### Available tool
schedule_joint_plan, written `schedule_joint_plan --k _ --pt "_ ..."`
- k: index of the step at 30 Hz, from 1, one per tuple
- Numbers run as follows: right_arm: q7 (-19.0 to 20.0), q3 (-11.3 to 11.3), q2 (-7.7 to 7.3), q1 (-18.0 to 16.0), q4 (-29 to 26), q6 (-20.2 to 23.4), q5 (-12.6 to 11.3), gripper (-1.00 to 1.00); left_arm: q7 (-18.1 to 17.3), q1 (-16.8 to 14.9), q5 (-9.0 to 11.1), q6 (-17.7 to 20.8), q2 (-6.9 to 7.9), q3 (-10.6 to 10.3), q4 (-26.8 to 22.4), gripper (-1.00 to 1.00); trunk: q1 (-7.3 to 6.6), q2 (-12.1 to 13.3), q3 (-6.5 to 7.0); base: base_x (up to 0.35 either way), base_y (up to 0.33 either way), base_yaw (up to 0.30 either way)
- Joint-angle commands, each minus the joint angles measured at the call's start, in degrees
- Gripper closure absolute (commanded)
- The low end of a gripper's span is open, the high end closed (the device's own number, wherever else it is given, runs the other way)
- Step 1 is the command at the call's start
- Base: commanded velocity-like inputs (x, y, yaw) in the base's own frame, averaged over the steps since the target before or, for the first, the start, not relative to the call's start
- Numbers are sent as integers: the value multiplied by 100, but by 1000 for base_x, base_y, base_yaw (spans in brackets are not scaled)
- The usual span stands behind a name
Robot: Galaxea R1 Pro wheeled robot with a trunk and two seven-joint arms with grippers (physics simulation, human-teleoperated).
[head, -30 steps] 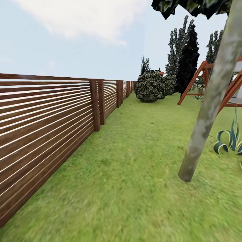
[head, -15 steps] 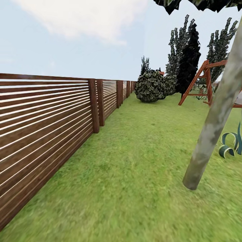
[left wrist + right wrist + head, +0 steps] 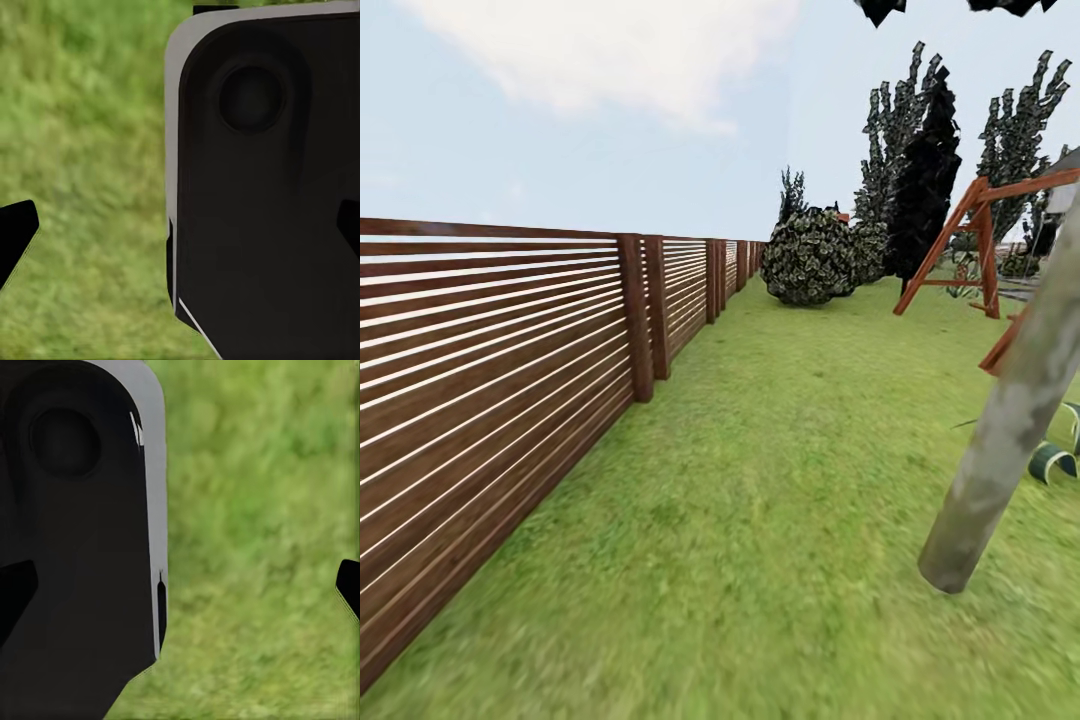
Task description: Take the three Easter eggs out of the wicker basket on the lawn in the garden, then place them on the lawn next to a single tree (choose any tree) so that all three eggs are next to the same tree and none are left in the basket.
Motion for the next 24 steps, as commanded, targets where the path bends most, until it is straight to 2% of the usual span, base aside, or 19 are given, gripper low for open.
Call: schedule_joint_plan --k 1,24 --pt "-6 5 0 -8 10 3 -1 -100 -3 3 3 8 1 2 -13 -100 3 -2 -5 335 0 0" --pt "-6 5 0 -8 10 4 -1 -100 -3 3 4 8 1 2 -13 -100 3 -2 -5 335 0 0"
